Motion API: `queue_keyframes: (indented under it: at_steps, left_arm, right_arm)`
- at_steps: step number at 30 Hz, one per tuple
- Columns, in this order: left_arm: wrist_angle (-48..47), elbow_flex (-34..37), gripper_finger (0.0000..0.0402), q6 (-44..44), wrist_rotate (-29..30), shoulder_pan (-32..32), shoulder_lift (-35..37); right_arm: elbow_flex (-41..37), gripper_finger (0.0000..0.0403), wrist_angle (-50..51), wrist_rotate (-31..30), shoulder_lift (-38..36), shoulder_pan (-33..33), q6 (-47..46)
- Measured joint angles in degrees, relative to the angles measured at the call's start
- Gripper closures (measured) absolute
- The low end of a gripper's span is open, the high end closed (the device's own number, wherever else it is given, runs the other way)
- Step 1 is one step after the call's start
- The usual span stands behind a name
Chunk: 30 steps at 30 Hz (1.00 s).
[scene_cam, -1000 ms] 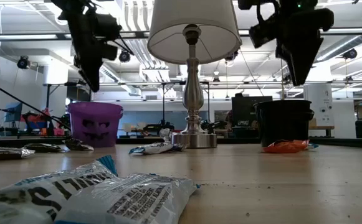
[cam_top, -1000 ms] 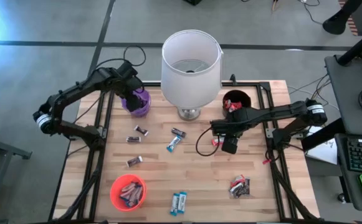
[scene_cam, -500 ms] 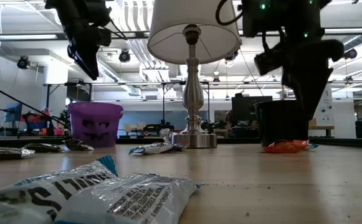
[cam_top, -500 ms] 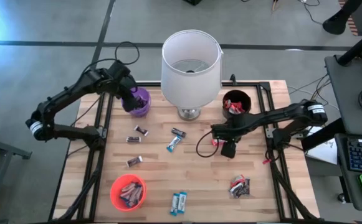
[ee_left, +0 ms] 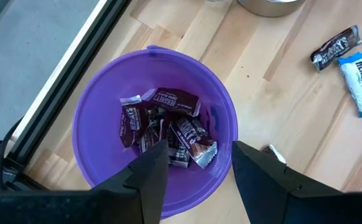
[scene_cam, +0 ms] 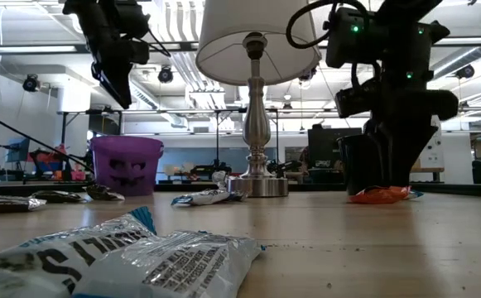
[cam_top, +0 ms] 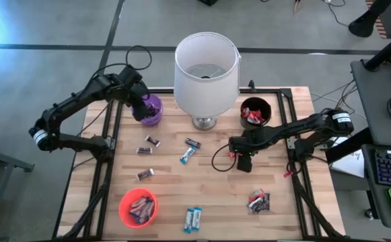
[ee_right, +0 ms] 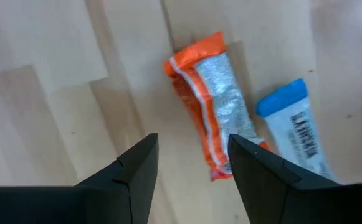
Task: Organize candy in baskets
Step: Put the orange chocolate bar into the black bucket
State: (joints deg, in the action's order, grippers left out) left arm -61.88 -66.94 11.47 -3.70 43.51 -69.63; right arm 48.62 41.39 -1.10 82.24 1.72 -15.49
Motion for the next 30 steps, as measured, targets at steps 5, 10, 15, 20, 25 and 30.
queue_keyframes:
  at_steps: [5, 10, 15, 20, 25, 30]
  left_arm:
    - [-0.03, 0.0, 0.0243, 0.54, 0.02, 0.0, 0.0]
    - [-0.03, 0.0, 0.0243, 0.89, 0.02, 0.0, 0.0]
    - [-0.03, 0.0, 0.0243, 1.1, 0.02, 0.0, 0.0]
    - [-0.02, 0.0, 0.0243, 1.52, 0.04, 0.0, 0.0]
    - [-0.01, 0.0, 0.0243, 1.54, 0.04, 0.0, 0.0]
    - [0.01, 0.0, 0.0243, 1.52, 0.04, 0.0, 0.0]
  right_arm:
    - [-0.02, 0.0218, -0.61, -0.92, 0.0, 0.0, 6.13]
    - [-0.02, 0.0218, -1.2, -1.03, 0.02, 0.0, 10.54]
    - [-0.04, 0.0218, -2.71, -2.01, 0.02, 0.0, 12.87]
    - [-0.27, 0.0218, -3.37, -1.99, 0.02, 0.0, 14.03]
    - [-2.22, 0.0218, -3.93, -1.97, 0.02, -0.02, 14.42]
    - [-4.29, 0.0218, -6.61, -3.28, 0.02, -0.02, 12.8]
